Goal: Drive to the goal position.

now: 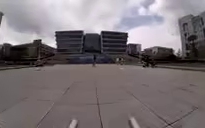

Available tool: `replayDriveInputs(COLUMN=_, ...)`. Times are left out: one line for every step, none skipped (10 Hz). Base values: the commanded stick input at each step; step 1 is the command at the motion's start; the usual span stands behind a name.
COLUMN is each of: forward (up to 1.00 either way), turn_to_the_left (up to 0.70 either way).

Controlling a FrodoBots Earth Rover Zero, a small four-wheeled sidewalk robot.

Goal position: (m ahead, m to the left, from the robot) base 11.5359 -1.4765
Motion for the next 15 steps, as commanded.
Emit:
replayDriveInputs(forward=1.00, turn_to_the_left=0.00)
replayDriveInputs(forward=1.00, turn_to_the_left=0.00)
replayDriveInputs(forward=1.00, turn_to_the_left=0.00)
replayDriveInputs(forward=1.00, turn_to_the_left=0.00)
replayDriveInputs(forward=1.00, turn_to_the_left=0.00)
replayDriveInputs(forward=1.00, turn_to_the_left=0.00)
replayDriveInputs(forward=1.00, turn_to_the_left=0.00)
replayDriveInputs(forward=1.00, turn_to_the_left=0.00)
replayDriveInputs(forward=1.00, turn_to_the_left=0.00)
replayDriveInputs(forward=1.00, turn_to_the_left=0.00)
replayDriveInputs(forward=1.00, turn_to_the_left=0.00)
replayDriveInputs(forward=1.00, turn_to_the_left=0.00)
replayDriveInputs(forward=1.00, turn_to_the_left=0.00)
replayDriveInputs(forward=1.00, turn_to_the_left=0.00)
replayDriveInputs(forward=1.00, turn_to_the_left=0.00)
